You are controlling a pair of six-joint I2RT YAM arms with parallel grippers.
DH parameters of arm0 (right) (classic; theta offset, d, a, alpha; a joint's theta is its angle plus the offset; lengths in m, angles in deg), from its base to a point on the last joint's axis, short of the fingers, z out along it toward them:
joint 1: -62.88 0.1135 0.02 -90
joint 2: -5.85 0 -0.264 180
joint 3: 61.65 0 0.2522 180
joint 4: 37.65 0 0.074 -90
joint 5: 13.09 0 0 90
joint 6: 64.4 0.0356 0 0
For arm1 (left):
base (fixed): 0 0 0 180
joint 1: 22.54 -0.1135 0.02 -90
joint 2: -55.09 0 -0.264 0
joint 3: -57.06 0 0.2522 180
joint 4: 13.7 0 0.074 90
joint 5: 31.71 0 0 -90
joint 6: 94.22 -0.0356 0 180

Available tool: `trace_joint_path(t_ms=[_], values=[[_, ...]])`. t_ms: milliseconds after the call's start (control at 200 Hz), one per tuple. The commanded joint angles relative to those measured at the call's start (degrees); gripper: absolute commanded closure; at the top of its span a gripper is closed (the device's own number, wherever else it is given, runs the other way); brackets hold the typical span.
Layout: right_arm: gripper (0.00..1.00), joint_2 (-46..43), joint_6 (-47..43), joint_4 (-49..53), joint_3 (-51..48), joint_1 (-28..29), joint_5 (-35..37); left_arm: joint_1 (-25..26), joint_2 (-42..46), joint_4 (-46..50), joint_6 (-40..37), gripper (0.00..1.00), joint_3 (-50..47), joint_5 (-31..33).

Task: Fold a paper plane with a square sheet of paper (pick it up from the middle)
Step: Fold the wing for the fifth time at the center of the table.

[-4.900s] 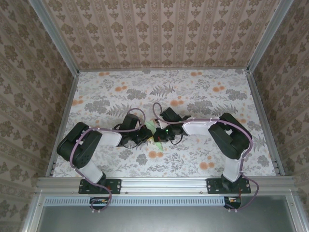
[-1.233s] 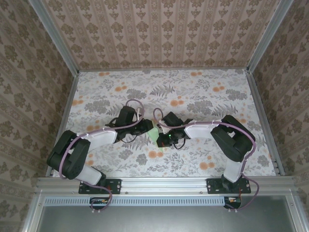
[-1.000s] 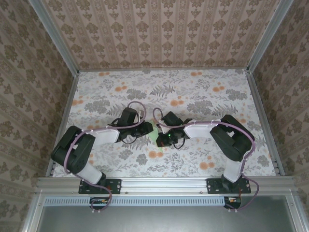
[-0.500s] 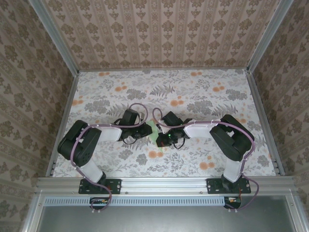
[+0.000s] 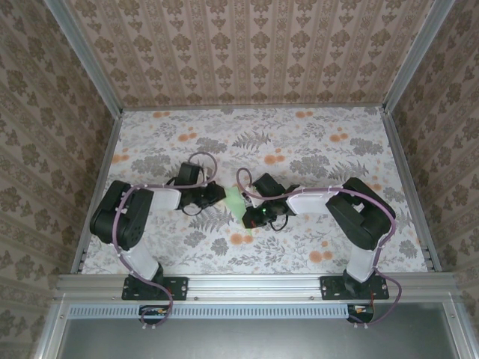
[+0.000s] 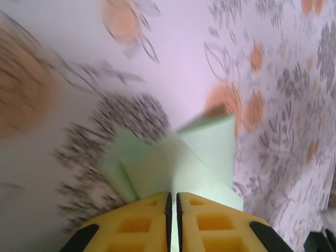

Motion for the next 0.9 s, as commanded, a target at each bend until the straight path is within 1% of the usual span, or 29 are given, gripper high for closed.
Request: trace_joint_path(t_ms=[0,140,310,420,545,620,655,665,700,895], values=[[0.98,3.10,-0.81,12.77,-4.44,0.36,3.69,-3.88,-1.63,2.93,-3.94,0.86,1.64,5.95],[0.98,3.13,-0.51,12.64,-4.27,0.34,3.83,-5.62,0.64,4.55,-4.57,0.86,2.59,5.74],[0.98,3.09,-0.42,12.55,-4.18,0.37,3.73,-5.30,6.58,5.35,-4.35,0.86,1.08,6.07],[0.98,3.06,-0.47,12.69,-4.17,0.30,3.68,-3.33,10.35,4.05,-3.08,0.86,-0.90,5.80],[0.98,3.18,-0.35,12.55,-4.09,0.33,3.55,0.67,12.91,1.68,-1.71,0.88,-1.91,5.60],[0.98,3.44,-0.21,12.33,-4.18,0.32,3.37,3.23,12.35,0.00,-0.83,0.89,-1.66,5.06],[0.98,3.44,-0.23,12.35,-4.18,0.35,3.35,3.34,11.69,-0.67,-0.58,0.90,-1.31,4.70],[0.98,3.51,-0.23,12.37,-4.18,0.34,3.34,4.68,11.35,-0.82,-0.55,0.90,-1.21,4.56],[0.98,3.55,-0.14,12.16,-4.18,0.28,3.30,5.91,10.33,-1.11,-0.38,0.91,-0.70,4.32],[0.98,3.74,-0.03,11.84,-4.18,0.33,3.12,8.62,2.96,-1.64,0.63,0.92,3.04,3.78]])
